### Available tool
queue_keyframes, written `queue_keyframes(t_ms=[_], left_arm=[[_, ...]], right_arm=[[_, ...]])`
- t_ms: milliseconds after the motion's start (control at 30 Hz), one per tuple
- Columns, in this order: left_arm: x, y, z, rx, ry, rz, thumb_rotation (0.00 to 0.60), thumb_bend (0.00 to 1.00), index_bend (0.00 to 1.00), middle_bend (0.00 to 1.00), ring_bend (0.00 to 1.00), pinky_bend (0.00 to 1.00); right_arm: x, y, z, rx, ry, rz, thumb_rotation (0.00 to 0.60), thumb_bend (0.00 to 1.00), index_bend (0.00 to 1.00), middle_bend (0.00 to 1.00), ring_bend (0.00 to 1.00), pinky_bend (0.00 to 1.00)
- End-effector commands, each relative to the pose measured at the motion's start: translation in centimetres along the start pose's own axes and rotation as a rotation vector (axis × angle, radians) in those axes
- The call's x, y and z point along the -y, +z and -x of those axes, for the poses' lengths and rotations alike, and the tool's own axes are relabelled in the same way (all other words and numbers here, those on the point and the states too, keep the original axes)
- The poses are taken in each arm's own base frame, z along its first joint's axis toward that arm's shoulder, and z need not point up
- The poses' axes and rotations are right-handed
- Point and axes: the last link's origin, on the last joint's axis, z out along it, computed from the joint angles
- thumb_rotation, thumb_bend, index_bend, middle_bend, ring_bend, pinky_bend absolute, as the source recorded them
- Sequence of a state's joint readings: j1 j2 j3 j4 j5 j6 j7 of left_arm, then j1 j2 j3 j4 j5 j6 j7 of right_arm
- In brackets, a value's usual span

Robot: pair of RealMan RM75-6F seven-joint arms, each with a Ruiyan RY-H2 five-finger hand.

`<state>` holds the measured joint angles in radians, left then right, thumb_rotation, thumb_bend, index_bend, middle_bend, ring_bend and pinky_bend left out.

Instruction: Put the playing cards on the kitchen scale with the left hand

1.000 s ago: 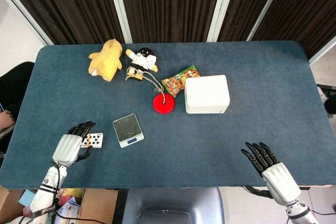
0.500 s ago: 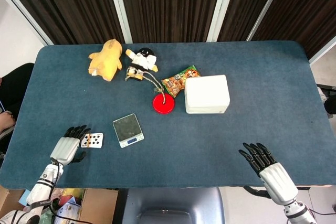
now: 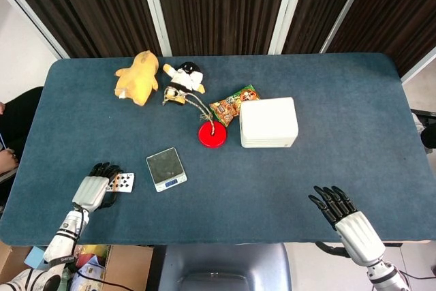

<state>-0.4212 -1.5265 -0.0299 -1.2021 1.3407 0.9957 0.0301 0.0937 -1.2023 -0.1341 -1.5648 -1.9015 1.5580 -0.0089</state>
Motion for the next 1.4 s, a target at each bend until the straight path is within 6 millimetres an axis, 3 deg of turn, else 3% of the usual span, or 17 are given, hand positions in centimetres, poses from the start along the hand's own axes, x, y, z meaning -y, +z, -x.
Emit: queue_keyframes(t_ms=[33, 400, 567, 667, 867, 1067, 1400], left_arm=[[-0.1, 0.1, 0.0, -0.006, -0.001, -0.001, 0.600, 0.35, 0.28, 0.22, 0.07, 0.00], [-0.2, 0.4, 0.2, -0.020, 0.008, -0.015, 0.600, 0.36, 0.55, 0.57, 0.29, 0.02], [-0.5, 0.4, -0.3, -0.103, -0.021, -0.003, 0.600, 0.39, 0.75, 0.81, 0.50, 0.08], [-0.5, 0.4, -0.5, -0.146, -0.037, 0.000, 0.600, 0.42, 0.83, 0.89, 0.58, 0.12], [-0.4, 0.4, -0.6, -0.180, -0.060, -0.010, 0.600, 0.50, 0.93, 0.98, 0.65, 0.15], [-1.5, 0.8, -1.4, -0.243, -0.106, 0.005, 0.600, 0.56, 0.96, 1.00, 0.67, 0.16], [-7.7, 3.5, -2.3, -0.298, -0.105, 0.113, 0.600, 0.56, 0.96, 1.00, 0.68, 0.17]], right_arm=[[0.0, 0.0, 0.0, 0.001, 0.001, 0.000, 0.600, 0.13, 0.00, 0.00, 0.00, 0.00], [0.0, 0.0, 0.0, 0.004, -0.002, 0.000, 0.600, 0.13, 0.00, 0.00, 0.00, 0.00], [0.0, 0.1, 0.2, 0.010, -0.005, 0.001, 0.600, 0.13, 0.00, 0.00, 0.00, 0.00], [0.0, 0.1, 0.2, 0.013, -0.007, -0.001, 0.600, 0.13, 0.00, 0.00, 0.00, 0.00], [0.0, 0.1, 0.2, 0.013, -0.006, 0.000, 0.600, 0.13, 0.00, 0.00, 0.00, 0.00], [0.1, 0.1, 0.3, 0.017, -0.007, -0.001, 0.600, 0.13, 0.00, 0.00, 0.00, 0.00], [0.1, 0.3, 0.5, 0.027, -0.008, -0.004, 0.600, 0.13, 0.00, 0.00, 0.00, 0.00]])
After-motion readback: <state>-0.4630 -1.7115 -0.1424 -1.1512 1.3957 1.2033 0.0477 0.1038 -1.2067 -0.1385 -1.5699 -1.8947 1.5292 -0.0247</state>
